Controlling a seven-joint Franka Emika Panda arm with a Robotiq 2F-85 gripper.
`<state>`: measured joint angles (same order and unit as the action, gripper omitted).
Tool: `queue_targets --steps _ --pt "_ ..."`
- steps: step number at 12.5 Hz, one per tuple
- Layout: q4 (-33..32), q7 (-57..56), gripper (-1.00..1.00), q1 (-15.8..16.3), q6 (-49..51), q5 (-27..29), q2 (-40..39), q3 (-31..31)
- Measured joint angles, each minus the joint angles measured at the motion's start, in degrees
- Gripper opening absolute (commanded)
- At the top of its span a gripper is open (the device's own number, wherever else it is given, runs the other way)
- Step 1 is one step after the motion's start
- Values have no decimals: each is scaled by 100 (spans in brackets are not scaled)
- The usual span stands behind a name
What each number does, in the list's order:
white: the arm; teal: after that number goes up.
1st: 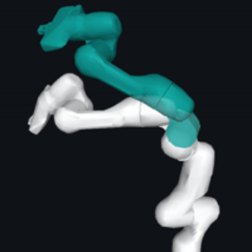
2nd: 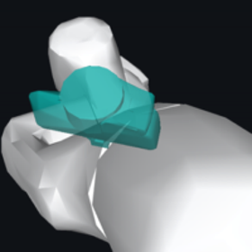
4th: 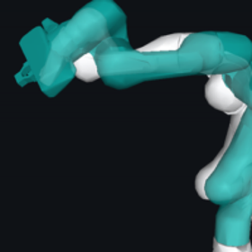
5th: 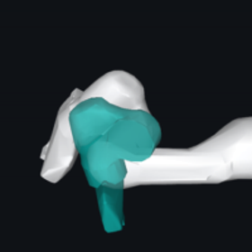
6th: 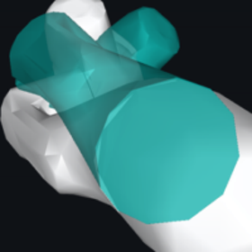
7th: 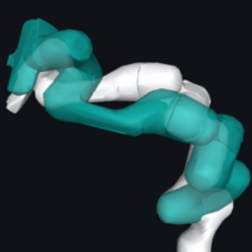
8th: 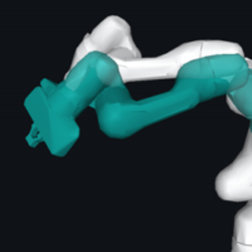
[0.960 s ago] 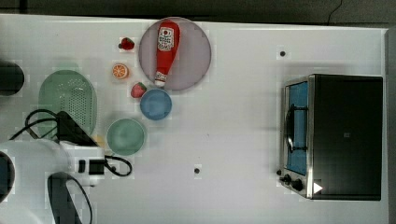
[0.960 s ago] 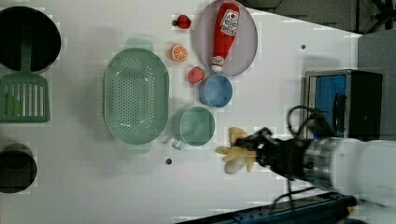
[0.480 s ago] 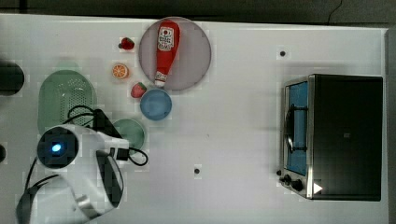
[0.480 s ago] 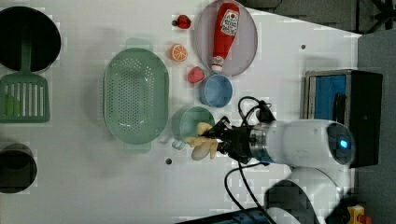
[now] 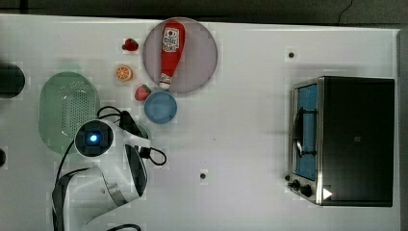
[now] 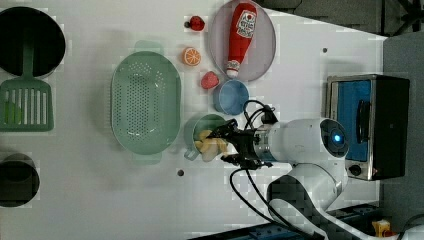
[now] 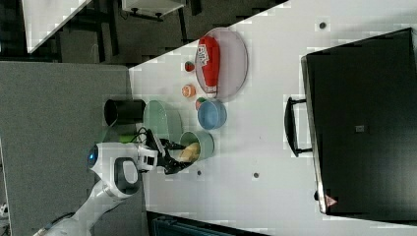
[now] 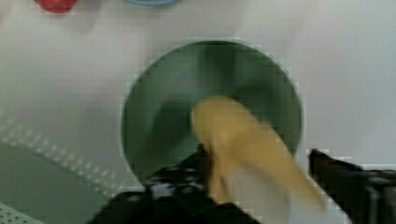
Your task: Pick Banana and place it in mug.
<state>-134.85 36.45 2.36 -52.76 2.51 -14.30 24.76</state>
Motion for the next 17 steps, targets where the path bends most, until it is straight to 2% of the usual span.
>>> queue_targets --steps 1,4,8,11,14,17 --pt "0 -3 100 -18 -25 -28 20 17" --pt "-56 14 100 28 131 -94 448 -38" --pt "168 14 100 55 1477 -175 1745 -221" --pt "1018 -344 100 40 2606 -117 2560 -730" --pt "2070 -877 100 45 3540 -120 2747 -1516" --pt "2468 -1491 100 -14 4141 -52 2784 -2499"
